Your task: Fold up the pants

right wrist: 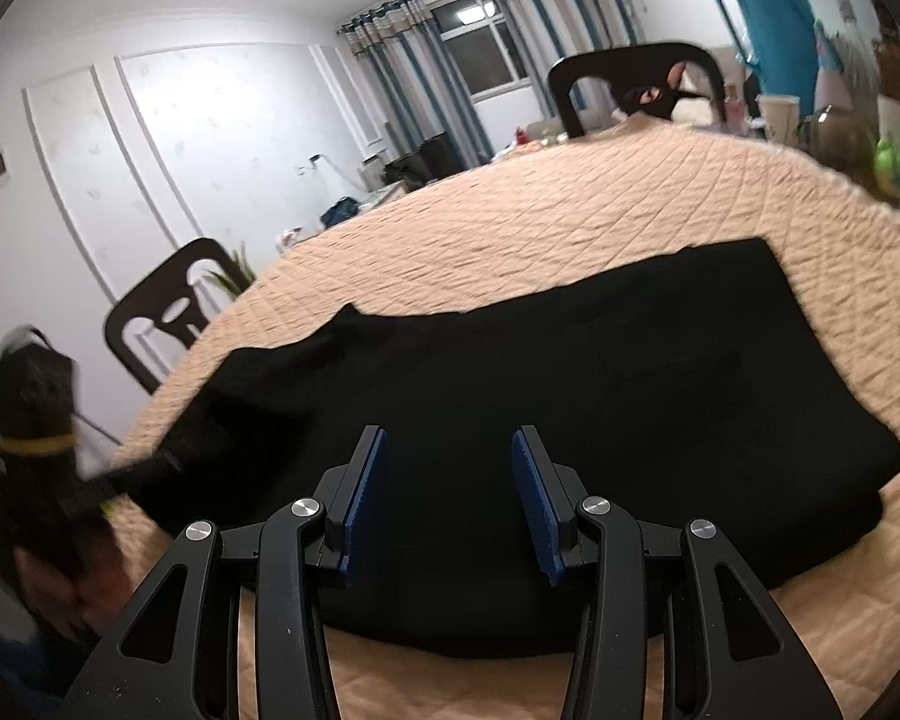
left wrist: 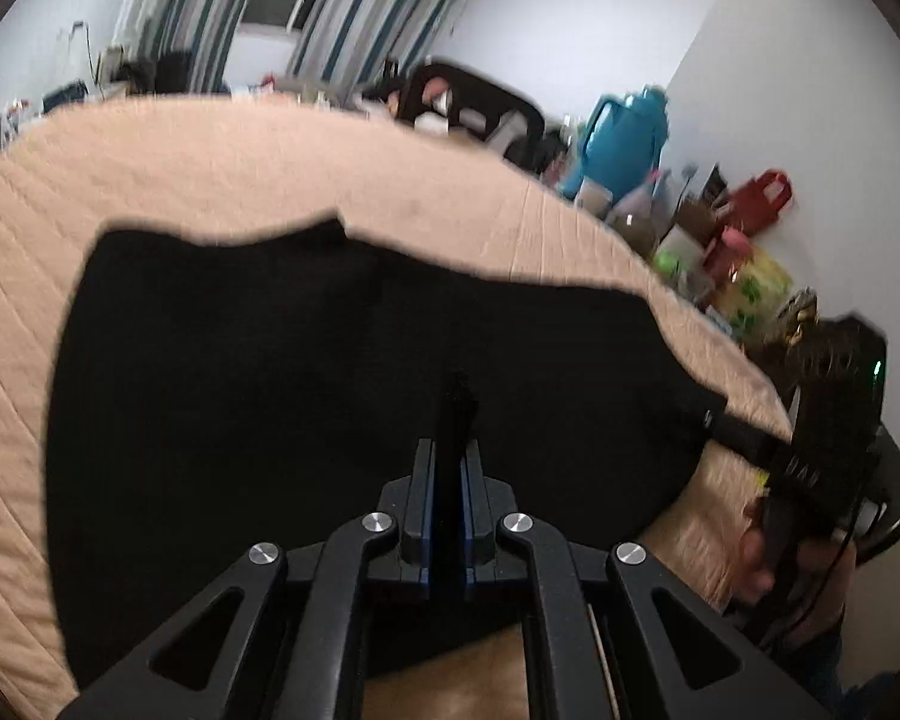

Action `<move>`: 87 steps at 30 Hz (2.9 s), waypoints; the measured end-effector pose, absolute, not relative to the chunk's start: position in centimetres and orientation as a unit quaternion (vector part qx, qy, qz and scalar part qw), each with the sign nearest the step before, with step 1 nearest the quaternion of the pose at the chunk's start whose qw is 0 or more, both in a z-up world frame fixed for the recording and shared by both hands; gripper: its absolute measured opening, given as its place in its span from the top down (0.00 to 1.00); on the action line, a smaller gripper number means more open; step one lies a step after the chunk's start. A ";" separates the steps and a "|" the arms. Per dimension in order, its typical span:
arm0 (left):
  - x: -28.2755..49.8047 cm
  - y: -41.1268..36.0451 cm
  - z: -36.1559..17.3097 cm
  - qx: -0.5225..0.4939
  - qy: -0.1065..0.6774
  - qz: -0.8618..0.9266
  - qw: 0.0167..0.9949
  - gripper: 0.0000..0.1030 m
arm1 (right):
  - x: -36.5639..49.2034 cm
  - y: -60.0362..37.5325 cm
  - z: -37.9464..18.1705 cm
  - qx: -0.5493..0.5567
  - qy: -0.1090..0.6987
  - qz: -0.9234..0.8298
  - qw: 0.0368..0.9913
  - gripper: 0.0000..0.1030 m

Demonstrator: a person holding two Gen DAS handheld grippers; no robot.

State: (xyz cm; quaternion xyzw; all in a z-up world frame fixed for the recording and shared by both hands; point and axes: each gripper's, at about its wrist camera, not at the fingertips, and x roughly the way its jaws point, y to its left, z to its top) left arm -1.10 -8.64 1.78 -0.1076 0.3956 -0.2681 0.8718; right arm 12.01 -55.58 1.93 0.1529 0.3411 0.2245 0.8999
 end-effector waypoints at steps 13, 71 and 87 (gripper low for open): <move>-2.3 0.1 4.4 -0.155 0.330 -0.202 0.909 0.58 | 14.7 -49.5 0.6 0.163 0.405 0.321 0.840 0.57; 2.1 -2.9 2.6 -0.013 0.404 -0.172 0.898 0.52 | 16.1 -47.2 0.6 0.111 0.426 0.339 0.831 0.90; 7.1 -4.0 2.8 -0.020 0.413 -0.162 0.896 0.50 | 23.4 -45.3 0.7 0.132 0.458 0.261 0.840 0.90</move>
